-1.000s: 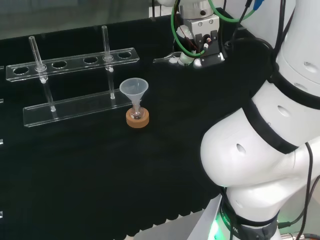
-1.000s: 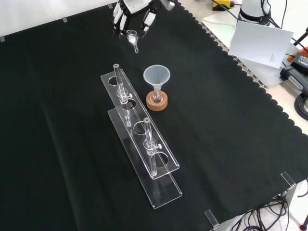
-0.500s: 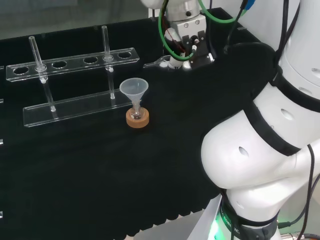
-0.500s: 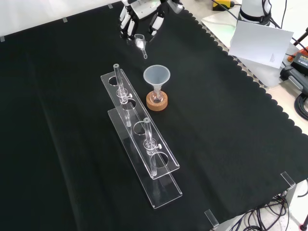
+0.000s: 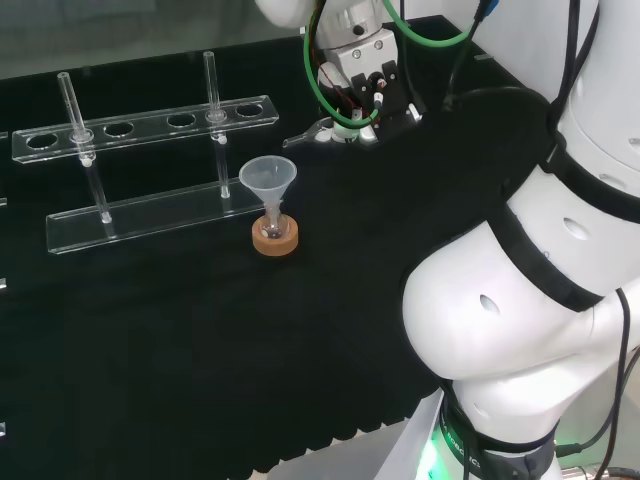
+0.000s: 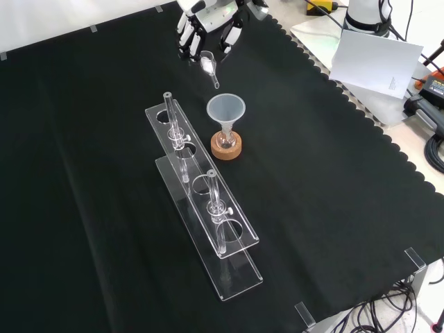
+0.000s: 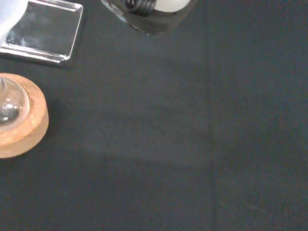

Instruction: Pour all the NaCl from the weighing funnel into the round-bottom flask.

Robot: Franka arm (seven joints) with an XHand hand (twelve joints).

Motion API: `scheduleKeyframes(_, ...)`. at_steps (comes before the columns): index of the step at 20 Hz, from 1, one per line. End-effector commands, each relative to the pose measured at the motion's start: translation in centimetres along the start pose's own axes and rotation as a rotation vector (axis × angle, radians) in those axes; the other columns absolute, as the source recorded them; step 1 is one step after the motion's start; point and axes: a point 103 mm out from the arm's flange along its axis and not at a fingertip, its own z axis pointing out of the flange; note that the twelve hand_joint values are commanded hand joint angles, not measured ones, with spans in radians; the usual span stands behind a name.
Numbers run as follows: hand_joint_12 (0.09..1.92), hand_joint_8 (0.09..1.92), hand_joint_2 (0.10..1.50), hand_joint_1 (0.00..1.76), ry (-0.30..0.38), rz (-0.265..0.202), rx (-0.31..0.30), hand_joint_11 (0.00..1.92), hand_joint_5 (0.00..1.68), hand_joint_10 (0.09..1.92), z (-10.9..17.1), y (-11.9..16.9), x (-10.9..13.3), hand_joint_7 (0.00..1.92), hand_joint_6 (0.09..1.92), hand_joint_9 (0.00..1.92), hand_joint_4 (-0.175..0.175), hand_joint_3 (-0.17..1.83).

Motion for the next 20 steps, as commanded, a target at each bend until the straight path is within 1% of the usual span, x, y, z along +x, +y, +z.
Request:
scheduleKeyframes(1, 1.13, 0.59, 1.03, 1.13, -0.057, -0.006, 0.024, 0.70, 1.42, 0.34, 0.2, 0.0, 0.0, 0.56, 0.27, 0.93, 0.175, -0.17)
scheduleKeyframes(2, 1.13, 0.59, 1.03, 1.13, -0.067, -0.007, 0.027, 0.70, 1.42, 0.34, 0.1, 0.1, 0.2, 0.56, 0.27, 0.93, 0.175, -0.17)
scheduleKeyframes(3, 1.13, 0.59, 1.03, 1.13, -0.091, 0.008, 0.040, 0.70, 1.42, 0.34, -0.1, 0.2, 0.6, 0.56, 0.27, 0.93, 0.175, -0.17)
scheduleKeyframes(4, 1.13, 0.59, 1.03, 1.13, -0.106, 0.009, 0.043, 0.70, 1.42, 0.34, -0.2, 0.2, 0.9, 0.56, 0.27, 0.93, 0.175, -0.17)
scheduleKeyframes(6, 1.13, 0.59, 1.03, 1.13, -0.148, -0.003, 0.040, 0.70, 1.42, 0.34, -0.4, 0.3, 1.4, 0.56, 0.27, 0.93, 0.175, -0.17)
scheduleKeyframes(14, 1.13, 0.59, 1.03, 1.13, -0.205, -0.039, 0.025, 0.70, 1.42, 0.34, -1.0, 0.4, 2.2, 0.56, 0.27, 0.93, 0.175, -0.17)
scheduleKeyframes(20, 1.14, 0.59, 1.03, 1.13, -0.251, -0.052, 0.018, 0.70, 1.42, 0.34, -1.6, 0.4, 3.2, 0.55, 0.27, 0.93, 0.175, -0.17)
